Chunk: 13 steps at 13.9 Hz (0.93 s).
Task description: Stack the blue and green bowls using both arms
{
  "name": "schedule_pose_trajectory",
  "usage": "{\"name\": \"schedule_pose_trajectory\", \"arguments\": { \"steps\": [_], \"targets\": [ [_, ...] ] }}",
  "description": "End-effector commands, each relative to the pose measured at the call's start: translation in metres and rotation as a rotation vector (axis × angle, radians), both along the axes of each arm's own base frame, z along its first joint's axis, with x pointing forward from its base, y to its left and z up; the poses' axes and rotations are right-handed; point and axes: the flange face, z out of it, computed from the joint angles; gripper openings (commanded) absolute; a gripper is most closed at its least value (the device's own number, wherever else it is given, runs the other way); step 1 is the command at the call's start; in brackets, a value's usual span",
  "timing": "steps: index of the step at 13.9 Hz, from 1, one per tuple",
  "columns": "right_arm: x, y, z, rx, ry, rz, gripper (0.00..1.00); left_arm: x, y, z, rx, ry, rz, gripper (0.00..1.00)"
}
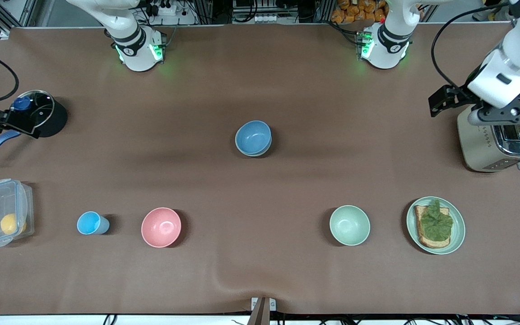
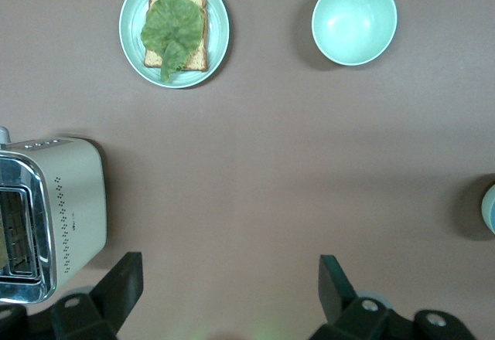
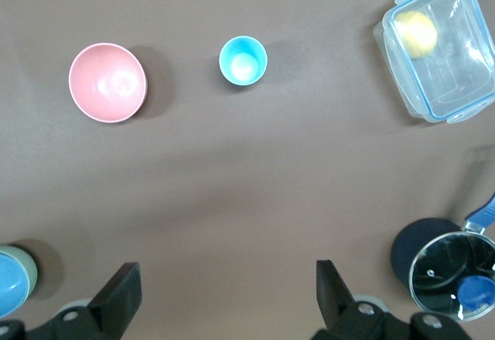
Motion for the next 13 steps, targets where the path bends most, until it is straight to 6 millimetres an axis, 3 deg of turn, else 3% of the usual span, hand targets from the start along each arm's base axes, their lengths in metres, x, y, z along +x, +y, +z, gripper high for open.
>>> {"name": "schedule_pose_trajectory", "arguments": {
  "steps": [1,5,8,13],
  "targets": [
    [-0.026,0.005,-0.001,-0.013,-0.033,0.006,1.0,-0.004,0.002,0.023,-0.009,0.006,-0.029,1.0],
    [-0.022,0.007,-0.003,-0.014,-0.05,0.012,1.0,-0.005,0.005,0.039,-0.026,-0.016,-0.039,1.0],
    [-0.023,0.015,0.005,-0.015,-0.066,0.024,1.0,-0.003,0.008,0.039,-0.031,-0.014,-0.065,1.0],
    [-0.019,0.019,0.037,-0.019,-0.148,0.031,1.0,-0.004,0.005,0.039,-0.063,-0.011,-0.082,1.0]
  ]
}}
